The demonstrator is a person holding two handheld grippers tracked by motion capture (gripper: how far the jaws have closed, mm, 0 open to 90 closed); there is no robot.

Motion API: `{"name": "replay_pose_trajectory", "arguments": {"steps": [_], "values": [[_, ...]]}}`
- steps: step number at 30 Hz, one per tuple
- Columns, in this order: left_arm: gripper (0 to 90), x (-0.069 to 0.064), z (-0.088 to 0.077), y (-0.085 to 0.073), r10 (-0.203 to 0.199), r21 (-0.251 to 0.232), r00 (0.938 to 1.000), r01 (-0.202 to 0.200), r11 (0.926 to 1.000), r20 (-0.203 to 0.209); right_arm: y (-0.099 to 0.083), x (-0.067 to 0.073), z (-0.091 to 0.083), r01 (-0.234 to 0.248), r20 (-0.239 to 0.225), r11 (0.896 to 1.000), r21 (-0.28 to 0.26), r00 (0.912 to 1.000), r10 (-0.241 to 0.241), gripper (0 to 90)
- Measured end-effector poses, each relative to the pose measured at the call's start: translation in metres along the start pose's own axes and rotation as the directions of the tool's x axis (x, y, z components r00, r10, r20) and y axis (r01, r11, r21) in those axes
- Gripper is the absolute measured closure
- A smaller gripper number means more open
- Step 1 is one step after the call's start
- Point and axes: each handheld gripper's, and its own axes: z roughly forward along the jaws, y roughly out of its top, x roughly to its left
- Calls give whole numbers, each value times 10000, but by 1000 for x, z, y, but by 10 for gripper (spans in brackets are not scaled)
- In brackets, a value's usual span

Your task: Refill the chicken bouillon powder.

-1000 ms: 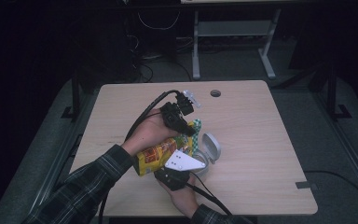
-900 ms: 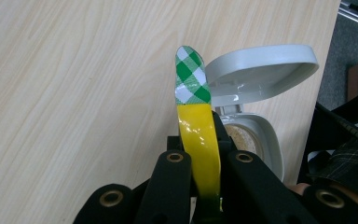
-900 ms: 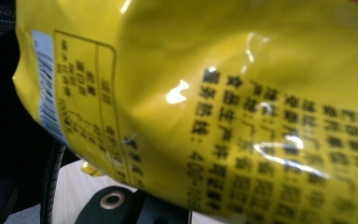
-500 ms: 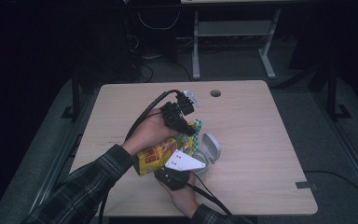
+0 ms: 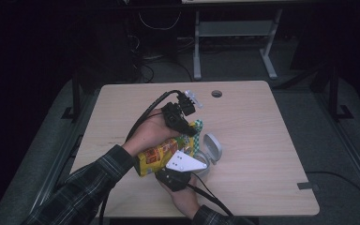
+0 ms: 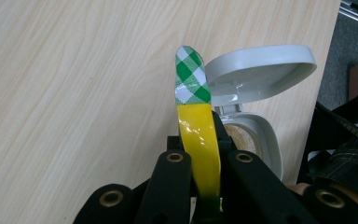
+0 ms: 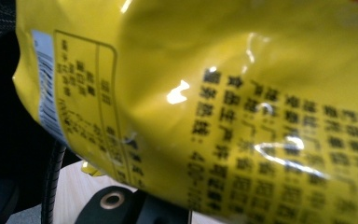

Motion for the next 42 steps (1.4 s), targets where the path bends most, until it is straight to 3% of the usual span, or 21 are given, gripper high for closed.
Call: {"name": "replay_pose_trajectory", "arguments": {"steps": [23, 34, 42], "values": [[897, 0, -2, -1, 2, -67, 10000, -2, 10000, 29, 0, 0, 0, 84, 6, 10000, 24, 10000, -84, 897], [898, 0, -19, -14, -156, -871, 9986, 201, 9960, 514, -4, -2, 2, 140, -46, 9995, 291, 9999, -139, 897], [898, -2, -41, -35, -248, -1766, 9959, 400, 9835, 872, -8, -2, 3, 9, -15, 9987, 509, 10000, -8, 897]]}}
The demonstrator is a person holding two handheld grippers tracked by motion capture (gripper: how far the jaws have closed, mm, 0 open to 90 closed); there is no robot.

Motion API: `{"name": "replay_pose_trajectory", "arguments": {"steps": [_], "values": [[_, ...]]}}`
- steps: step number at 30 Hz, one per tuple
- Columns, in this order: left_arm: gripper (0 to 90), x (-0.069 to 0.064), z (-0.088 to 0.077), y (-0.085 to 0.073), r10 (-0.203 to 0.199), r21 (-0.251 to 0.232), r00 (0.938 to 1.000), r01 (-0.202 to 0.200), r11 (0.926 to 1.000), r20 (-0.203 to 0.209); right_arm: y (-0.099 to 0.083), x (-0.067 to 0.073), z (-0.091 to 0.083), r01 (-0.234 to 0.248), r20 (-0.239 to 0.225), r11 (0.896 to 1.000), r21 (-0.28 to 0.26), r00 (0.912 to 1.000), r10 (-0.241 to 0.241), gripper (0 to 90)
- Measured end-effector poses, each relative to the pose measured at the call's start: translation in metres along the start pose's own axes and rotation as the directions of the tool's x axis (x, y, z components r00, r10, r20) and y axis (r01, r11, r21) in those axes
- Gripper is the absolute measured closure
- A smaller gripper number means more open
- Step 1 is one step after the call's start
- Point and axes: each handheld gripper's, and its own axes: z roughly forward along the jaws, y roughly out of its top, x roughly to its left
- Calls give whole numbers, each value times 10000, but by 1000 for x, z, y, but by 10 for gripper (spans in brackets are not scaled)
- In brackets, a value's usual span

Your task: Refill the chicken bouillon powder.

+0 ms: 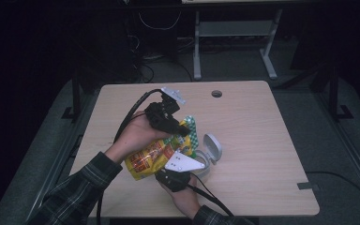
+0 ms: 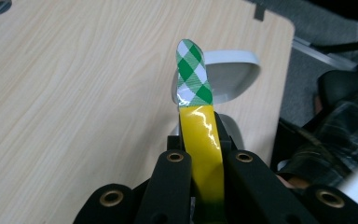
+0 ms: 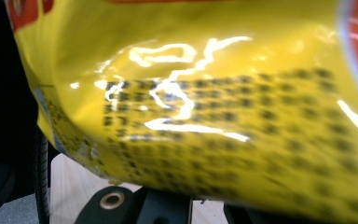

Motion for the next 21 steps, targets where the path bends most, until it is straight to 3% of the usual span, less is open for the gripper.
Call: {"name": "replay_pose_trajectory", "arguments": {"steps": [5, 8, 15, 21], "values": [[898, -4, -19, -14, -43, -583, 9998, 54, 9983, 184, -2, -1, 1, -67, 137, 9998, 171, 9999, 64, 897], [898, -5, -34, -24, 133, -978, 9998, -120, 9951, 129, -1, -2, 1, -141, 215, 9996, 224, 9997, 136, 897], [898, 2, -63, -56, 36, -2036, 9999, -2, 9791, 166, 2, -5, 0, -201, 422, 9996, 186, 9989, 193, 897], [898, 10, -78, -81, -35, -2879, 9999, 66, 9576, 111, 3, -6, -1, -182, 555, 9997, 155, 9983, 173, 897]]}}
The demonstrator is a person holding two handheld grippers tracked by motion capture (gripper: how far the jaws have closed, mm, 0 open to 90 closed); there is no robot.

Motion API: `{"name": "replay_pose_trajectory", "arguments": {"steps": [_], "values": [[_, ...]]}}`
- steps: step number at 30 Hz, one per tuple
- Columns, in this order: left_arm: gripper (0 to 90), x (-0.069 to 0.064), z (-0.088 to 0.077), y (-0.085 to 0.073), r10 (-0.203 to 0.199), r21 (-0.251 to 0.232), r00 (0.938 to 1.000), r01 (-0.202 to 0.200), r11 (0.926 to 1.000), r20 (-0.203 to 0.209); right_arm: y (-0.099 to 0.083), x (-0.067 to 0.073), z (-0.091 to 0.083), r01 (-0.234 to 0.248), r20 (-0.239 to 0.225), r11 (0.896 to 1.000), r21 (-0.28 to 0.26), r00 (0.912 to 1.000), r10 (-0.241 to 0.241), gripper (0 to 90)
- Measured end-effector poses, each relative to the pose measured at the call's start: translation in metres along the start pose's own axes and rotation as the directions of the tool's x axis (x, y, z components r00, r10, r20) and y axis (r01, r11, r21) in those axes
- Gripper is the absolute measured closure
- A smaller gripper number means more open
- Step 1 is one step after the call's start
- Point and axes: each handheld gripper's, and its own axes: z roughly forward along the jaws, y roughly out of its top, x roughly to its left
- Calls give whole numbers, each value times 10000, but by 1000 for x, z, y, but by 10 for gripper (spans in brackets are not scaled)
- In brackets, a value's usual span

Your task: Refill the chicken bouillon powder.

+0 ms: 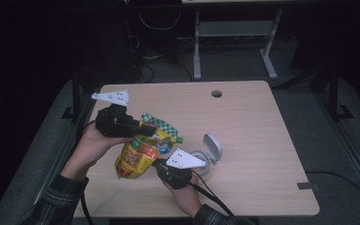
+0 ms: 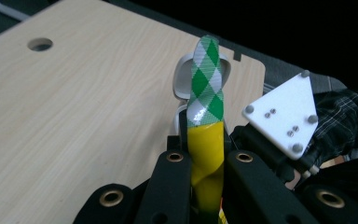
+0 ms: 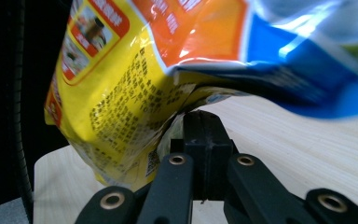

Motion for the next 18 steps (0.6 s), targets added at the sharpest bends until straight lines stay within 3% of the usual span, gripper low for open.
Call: {"name": "replay_pose_trajectory", "arguments": {"steps": [6, 10, 14, 18], "values": [[897, 15, -14, -19, -406, -818, 9984, 372, 9960, -404, 2, -1, -2, 163, 158, 9999, -36, 9997, -163, 897], [897, 30, -16, -30, -758, -1229, 9928, 641, 9903, -928, 1, 0, -2, 320, 190, 9995, 37, 9993, -321, 897], [897, 45, -12, -42, -1059, -1671, 9852, 828, 9825, -1347, 2, 1, -4, 403, 251, 9989, 253, 9988, -410, 897], [897, 60, -5, -54, -1255, -2288, 9786, 861, 9697, -1633, 6, -1, -8, 330, 307, 9981, 513, 9989, -346, 897]]}}
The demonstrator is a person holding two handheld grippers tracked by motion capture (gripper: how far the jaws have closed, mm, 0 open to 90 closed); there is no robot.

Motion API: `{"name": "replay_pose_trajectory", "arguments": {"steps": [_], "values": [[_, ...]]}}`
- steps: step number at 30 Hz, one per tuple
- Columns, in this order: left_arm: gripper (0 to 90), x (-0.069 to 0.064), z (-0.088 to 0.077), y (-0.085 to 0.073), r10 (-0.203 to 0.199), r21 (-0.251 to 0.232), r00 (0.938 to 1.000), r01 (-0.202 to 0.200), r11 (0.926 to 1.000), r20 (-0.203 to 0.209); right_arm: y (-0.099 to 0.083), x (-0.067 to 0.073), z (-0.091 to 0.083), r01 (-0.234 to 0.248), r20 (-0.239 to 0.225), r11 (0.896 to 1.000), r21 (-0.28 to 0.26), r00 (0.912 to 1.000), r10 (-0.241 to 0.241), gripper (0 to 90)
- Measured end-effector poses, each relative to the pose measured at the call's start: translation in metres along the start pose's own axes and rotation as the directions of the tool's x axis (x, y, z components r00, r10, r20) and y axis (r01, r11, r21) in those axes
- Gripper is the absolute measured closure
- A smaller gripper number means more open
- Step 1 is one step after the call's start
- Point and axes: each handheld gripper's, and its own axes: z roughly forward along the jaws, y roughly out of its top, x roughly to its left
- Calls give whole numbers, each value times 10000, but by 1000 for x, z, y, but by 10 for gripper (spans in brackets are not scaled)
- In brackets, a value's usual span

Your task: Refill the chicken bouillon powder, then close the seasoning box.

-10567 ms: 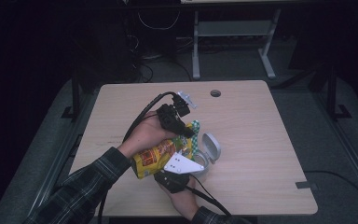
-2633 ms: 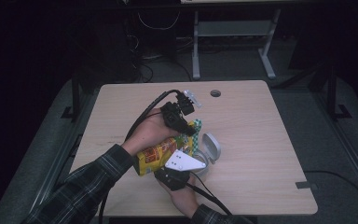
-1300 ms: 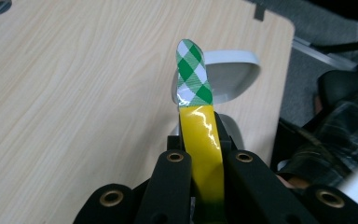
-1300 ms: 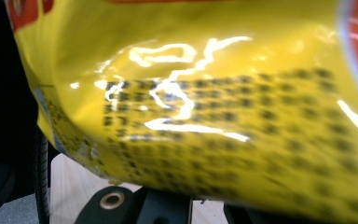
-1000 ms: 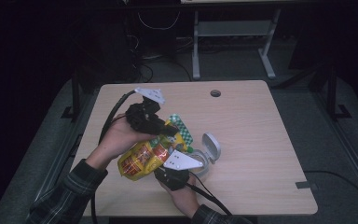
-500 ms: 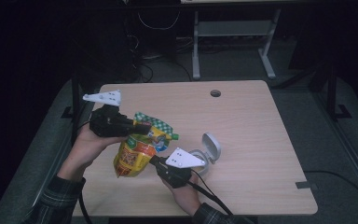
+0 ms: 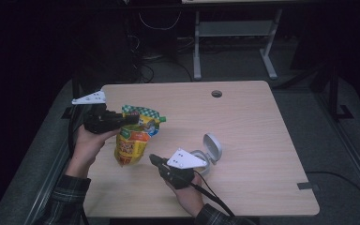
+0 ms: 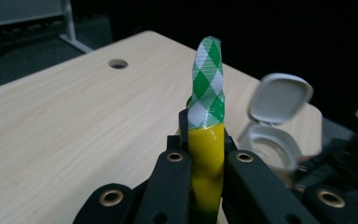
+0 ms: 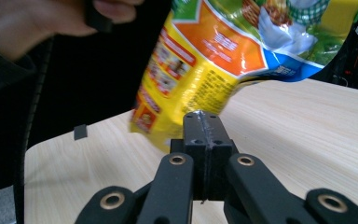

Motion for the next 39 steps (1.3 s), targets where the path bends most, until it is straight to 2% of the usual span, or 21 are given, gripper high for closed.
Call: {"name": "replay_pose_trajectory", "arguments": {"steps": [4, 6, 10, 12, 13, 16, 24, 30, 32, 34, 36, 39], "values": [[895, 12, 11, -12, 127, -294, 9992, -138, 9995, -380, 5, -3, -7, -29, 46, 9998, 192, 10000, 29, 897], [894, 18, 14, -19, 110, -548, 9987, -136, 9984, -493, 7, -4, -10, 121, 45, 9995, 275, 9999, -122, 897], [892, 25, 14, -33, 143, -1071, 9970, -225, 9940, -766, 13, -6, -18, 404, 65, 9976, 568, 9991, -409, 897], [890, 28, 12, -39, 184, -1060, 9965, -270, 9940, -818, 15, -8, -21, 455, 68, 9970, 631, 9989, -460, 897], [888, 28, 11, -41, 232, -960, 9958, -317, 9949, -884, 15, -9, -23, 404, 51, 9972, 623, 9992, -408, 897], [885, 26, 3, -49, 215, -1177, 9955, -324, 9925, -925, 18, -13, -28, 310, -33, 9972, 682, 9995, -309, 897], [875, 17, -22, -69, 364, -1264, 9913, -525, 9906, -1265, 23, -25, -39, 187, -280, 9958, 897, 9995, -163, 895], [855, 13, -38, -82, 190, -1475, 9919, -377, 9883, -1258, 28, -37, -54, 97, -328, 9961, 881, 9994, -69, 894], [818, 11, -40, -85, 171, -1367, 9920, -343, 9900, -1250, 29, -43, -61, 46, -256, 9962, 864, 9997, -24, 894], [761, 7, -42, -89, 169, -1481, 9916, -360, 9883, -1286, 30, -47, -66, 24, -240, 9964, 850, 9997, -3, 895], [652, 4, -45, -92, 166, -1495, 9903, -374, 9881, -1381, 31, -49, -72, -8, -259, 9968, 804, 9997, 29, 895], [476, 1, -49, -99, 215, -1238, 9871, -415, 9914, -1586, 31, -53, -81, 12, -227, 9967, 811, 9997, 6, 895]]}}
